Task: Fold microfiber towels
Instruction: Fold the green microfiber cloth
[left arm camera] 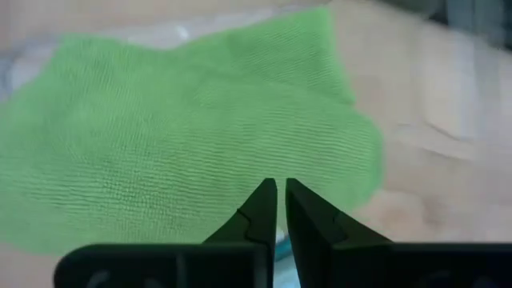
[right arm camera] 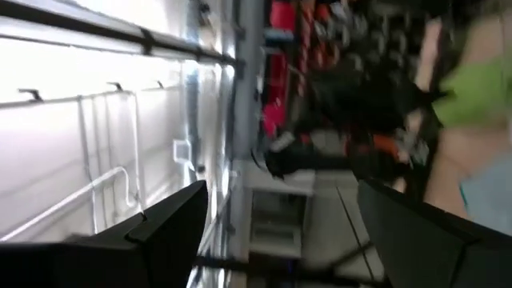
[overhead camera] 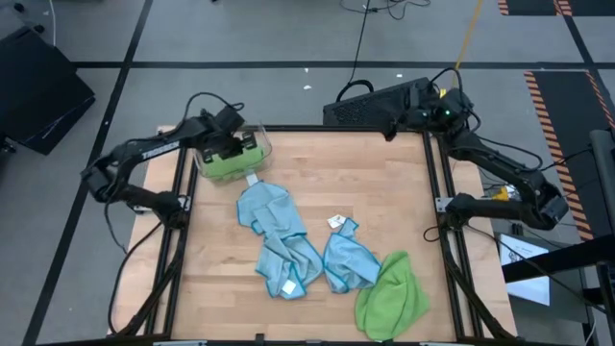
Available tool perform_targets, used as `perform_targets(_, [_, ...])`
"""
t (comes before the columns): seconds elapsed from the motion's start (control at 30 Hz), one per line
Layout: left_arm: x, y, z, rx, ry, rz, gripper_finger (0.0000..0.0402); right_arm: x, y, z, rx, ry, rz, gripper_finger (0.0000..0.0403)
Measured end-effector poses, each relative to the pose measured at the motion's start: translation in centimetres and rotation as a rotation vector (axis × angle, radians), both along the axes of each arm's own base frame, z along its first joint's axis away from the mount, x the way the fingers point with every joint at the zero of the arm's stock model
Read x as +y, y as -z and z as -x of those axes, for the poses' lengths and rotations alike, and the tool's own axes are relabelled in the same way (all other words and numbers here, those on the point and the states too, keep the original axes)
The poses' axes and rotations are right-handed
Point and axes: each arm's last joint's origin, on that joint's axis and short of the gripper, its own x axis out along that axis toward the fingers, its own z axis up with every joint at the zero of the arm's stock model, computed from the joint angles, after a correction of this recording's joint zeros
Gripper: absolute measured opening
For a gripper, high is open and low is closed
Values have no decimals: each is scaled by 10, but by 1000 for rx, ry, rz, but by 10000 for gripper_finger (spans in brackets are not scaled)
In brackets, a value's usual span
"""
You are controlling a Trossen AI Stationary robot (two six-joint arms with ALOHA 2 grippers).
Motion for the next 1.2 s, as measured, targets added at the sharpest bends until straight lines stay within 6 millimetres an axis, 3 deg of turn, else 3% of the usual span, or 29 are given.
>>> perform_targets(0.4, [-53, -60, 15, -203, 212, -232, 31, 71, 16, 44, 349, -113, -91, 312])
perform_targets(0.63, [-86, -79, 18, -288, 334, -312, 31, 112, 35, 59, 588, -185, -124, 312])
perform_targets(0.93, [-131, -86, 4, -378, 565, -340, 31, 140, 56, 42, 813, -458, -30, 312])
perform_targets(1.2, [-170, -85, -36, -504, 625, -372, 30, 169, 72, 21, 850, -810, 330, 312])
